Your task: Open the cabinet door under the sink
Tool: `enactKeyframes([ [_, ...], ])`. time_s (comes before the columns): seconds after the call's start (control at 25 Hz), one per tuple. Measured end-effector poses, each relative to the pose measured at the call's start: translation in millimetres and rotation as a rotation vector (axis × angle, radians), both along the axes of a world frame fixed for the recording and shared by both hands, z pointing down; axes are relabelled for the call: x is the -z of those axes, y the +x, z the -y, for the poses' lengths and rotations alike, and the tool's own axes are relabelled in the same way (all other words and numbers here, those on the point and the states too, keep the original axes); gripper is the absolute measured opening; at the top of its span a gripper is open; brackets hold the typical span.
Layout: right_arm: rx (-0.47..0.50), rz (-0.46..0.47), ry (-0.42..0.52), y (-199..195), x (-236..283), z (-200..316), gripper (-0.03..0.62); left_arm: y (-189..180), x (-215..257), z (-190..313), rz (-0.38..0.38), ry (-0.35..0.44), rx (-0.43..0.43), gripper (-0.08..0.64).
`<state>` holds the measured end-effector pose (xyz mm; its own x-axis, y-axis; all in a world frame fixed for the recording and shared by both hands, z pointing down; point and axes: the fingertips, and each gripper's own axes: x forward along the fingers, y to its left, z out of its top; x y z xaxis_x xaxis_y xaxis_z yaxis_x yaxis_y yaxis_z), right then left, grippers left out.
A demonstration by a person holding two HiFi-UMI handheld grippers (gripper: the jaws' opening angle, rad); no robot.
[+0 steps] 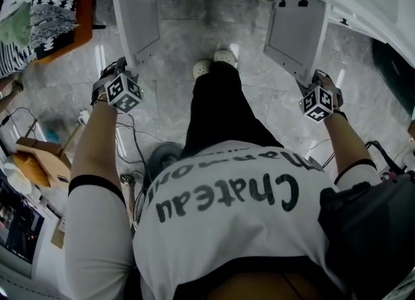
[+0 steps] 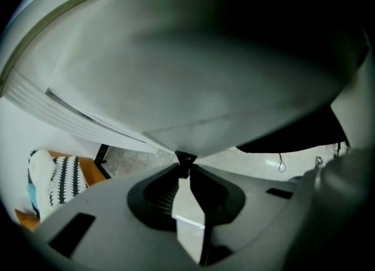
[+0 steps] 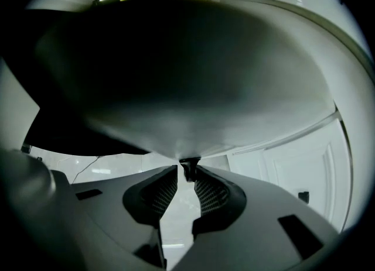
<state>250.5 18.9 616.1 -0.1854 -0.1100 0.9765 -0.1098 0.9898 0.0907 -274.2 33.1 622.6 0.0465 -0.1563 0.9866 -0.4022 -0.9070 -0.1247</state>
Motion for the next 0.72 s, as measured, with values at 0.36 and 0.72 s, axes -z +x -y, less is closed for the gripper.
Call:
enactKeyframes([
  [0.36, -0.376, -0.036, -0.002, 27.0, 3.4, 12.4, 0.054, -30.3, 2.9, 2.7, 0.016, 0.040, 0.413, 0.043],
  [0.72, -0.555, -0.223, -0.033, 67.5, 11.0, 0.4, 0.012, -53.4, 12.0, 4.4, 0.127, 0.064, 0.392, 0.046],
])
